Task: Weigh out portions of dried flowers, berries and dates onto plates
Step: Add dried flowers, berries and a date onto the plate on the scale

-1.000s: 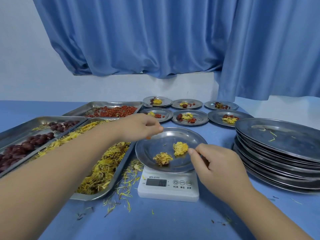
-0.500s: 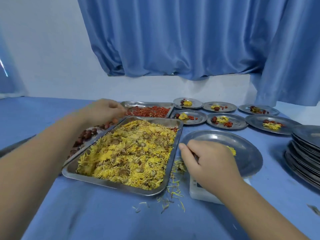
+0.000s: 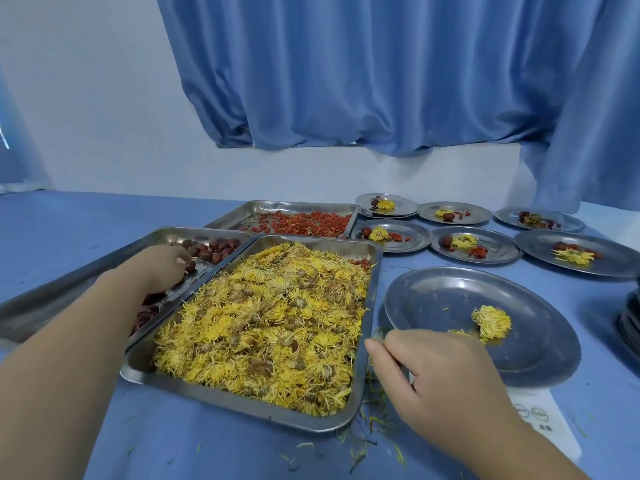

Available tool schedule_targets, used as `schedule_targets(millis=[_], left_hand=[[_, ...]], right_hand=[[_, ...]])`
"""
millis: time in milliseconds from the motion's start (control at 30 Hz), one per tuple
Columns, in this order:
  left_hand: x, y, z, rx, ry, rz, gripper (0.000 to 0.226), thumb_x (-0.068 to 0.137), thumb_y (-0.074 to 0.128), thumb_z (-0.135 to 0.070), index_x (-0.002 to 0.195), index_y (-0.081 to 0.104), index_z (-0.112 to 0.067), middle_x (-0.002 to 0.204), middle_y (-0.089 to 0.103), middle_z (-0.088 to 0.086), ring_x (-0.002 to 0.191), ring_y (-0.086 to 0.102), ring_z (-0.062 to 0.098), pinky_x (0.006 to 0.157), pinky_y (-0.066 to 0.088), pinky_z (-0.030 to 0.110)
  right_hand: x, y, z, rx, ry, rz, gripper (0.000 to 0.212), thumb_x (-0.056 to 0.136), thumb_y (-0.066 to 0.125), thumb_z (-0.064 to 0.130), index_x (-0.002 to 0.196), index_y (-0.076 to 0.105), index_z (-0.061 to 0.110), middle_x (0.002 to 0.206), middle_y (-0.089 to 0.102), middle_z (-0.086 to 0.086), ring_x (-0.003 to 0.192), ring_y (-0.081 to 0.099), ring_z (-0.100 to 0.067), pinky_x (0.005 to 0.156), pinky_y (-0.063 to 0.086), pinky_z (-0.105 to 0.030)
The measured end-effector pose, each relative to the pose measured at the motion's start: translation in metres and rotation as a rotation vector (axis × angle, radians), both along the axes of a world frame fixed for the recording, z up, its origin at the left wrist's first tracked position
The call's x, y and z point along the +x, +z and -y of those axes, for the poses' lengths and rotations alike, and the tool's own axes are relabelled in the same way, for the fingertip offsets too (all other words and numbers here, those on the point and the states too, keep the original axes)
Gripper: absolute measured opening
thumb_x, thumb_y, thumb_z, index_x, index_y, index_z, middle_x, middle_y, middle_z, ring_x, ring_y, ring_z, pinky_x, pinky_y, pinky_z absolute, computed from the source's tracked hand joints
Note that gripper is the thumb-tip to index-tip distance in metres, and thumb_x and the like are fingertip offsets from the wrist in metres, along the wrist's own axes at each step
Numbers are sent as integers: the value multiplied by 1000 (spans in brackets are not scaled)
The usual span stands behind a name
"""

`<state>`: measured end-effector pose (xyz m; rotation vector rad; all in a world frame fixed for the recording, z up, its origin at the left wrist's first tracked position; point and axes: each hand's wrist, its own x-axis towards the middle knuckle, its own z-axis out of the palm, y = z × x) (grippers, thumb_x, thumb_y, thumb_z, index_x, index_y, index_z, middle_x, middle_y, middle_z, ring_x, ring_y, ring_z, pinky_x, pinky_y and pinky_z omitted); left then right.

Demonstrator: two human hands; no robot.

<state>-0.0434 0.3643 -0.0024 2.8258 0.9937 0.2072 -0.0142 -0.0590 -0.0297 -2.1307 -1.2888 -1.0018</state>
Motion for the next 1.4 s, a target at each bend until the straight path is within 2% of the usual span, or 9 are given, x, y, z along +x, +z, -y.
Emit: schedule_targets(millis=[133,233,533,700,833,933,1100,1233,1400], left_hand=[[10,-13,-14,42,28,-156,53,95,42,-3,146,40,-17,150,43,11,123,53,27,99,42,37],[15,-19,-18,23,14,-241,48,95,44,-6,142,42,-14,139,52,13,106,55,23,89,42,31],[16,-17,-24,123,-39,-205,13,90,59,-14,98,70,-15,85,67,0,76,62,13,68,49,26],[9,-19,-24,109,-81,-143,13,87,63,-16,84,73,-7,86,71,7,82,66,22,74,52,33],[5,-19,-26,77,-100,-124,4,86,67,-14,87,71,-15,90,68,-1,85,62,15,79,50,31],[3,-12,-25,57,-100,-119,19,85,62,-6,86,66,-24,93,65,-6,86,59,12,79,46,28],[-1,-2,-18,43,-97,43,24,87,57,-4,88,64,-27,99,65,-5,88,60,13,77,47,28],[-3,9,8,-219,-100,361,20,89,61,-9,91,64,-29,90,67,-5,70,63,14,59,49,25],[9,28,81,-519,-283,502,17,92,60,-12,103,66,-24,98,72,1,78,71,10,66,57,22]], right_hand=[[1,0,0,-15,-5,12,42,93,42,38,58,23,25,51,14,9,40,15,-7,35,22,-23],[3,0,-1,-3,-13,5,42,92,41,38,57,24,24,51,15,10,40,16,-8,37,20,-22],[4,0,-3,-14,-39,-9,43,98,29,43,59,23,26,51,15,10,41,16,-7,41,18,-19],[3,0,-1,-9,-42,-34,41,91,41,38,57,23,26,49,17,10,36,23,-8,37,23,-20],[3,2,1,21,-42,-64,41,91,41,37,57,22,25,49,16,10,36,24,-10,39,20,-19],[3,3,2,17,-43,-69,41,92,40,37,58,21,25,50,15,9,38,22,-10,44,14,-18],[4,3,3,14,-40,-80,42,95,36,39,58,21,26,49,16,9,38,21,-8,43,12,-17],[5,3,6,46,-18,-138,42,93,40,37,56,23,27,46,19,9,37,25,-7,36,24,-23],[8,4,11,253,47,-380,53,96,50,33,50,26,21,43,24,0,40,28,-11,43,23,-22]])
